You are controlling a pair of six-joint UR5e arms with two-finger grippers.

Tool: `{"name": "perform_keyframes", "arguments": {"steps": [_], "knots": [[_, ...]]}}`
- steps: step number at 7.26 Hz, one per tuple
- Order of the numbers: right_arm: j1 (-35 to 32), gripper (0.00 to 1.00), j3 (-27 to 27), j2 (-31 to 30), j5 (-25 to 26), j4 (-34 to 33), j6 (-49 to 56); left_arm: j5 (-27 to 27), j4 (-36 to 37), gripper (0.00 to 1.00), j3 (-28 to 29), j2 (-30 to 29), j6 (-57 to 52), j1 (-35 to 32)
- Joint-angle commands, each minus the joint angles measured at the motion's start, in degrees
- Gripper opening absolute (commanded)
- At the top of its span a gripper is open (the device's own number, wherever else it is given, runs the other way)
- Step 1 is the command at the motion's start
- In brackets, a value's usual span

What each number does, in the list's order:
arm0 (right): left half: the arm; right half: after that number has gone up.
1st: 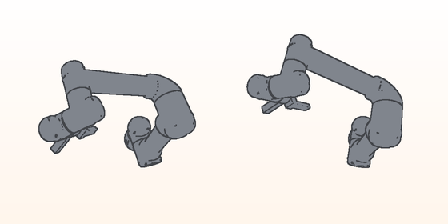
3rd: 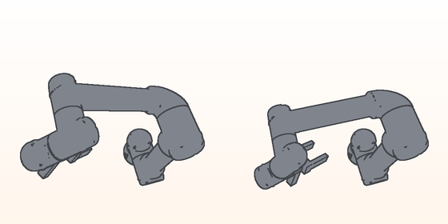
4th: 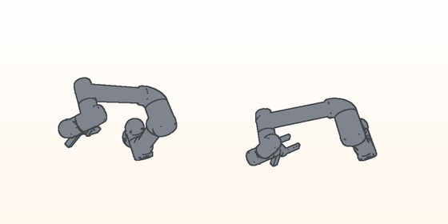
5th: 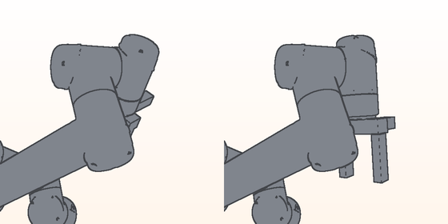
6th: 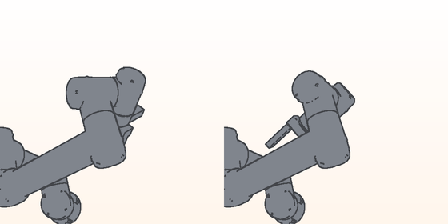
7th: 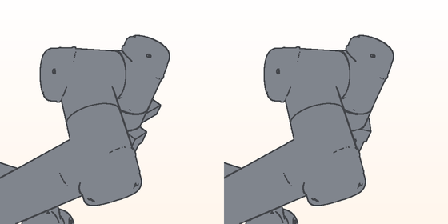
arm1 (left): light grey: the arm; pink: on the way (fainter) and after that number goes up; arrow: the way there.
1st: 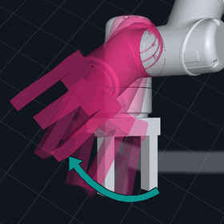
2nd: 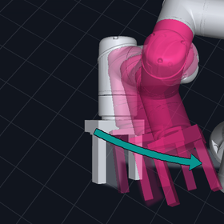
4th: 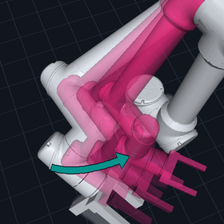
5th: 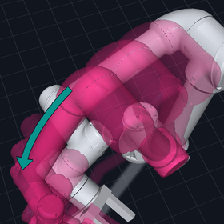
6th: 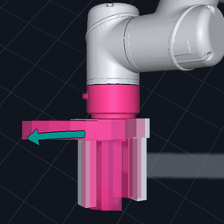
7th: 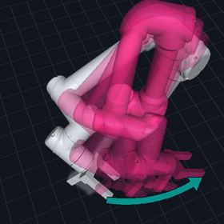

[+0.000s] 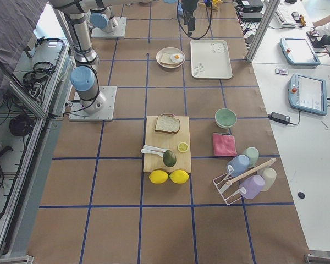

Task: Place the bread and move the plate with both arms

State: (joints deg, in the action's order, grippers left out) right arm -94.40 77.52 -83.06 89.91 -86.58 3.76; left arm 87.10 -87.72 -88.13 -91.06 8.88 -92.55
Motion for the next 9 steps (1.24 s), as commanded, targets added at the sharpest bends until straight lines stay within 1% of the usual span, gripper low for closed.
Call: {"name": "perform_keyframes", "arguments": {"steps": [1,7,9], "knots": [[0.0,1.00,0.0,0.0,0.0,0.0,-0.1,0.0,0.0,1.00,0.0,0.0,0.0,0.0],[0.0,1.00,0.0,0.1,0.0,-0.1,0.0,-0.1,0.0,1.00,0.0,0.0,0.0,0.0],[1.1,1.00,0.1,0.0,0.0,0.6,0.0,-0.1,0.0,1.00,0.0,0.0,0.0,0.0]]}}
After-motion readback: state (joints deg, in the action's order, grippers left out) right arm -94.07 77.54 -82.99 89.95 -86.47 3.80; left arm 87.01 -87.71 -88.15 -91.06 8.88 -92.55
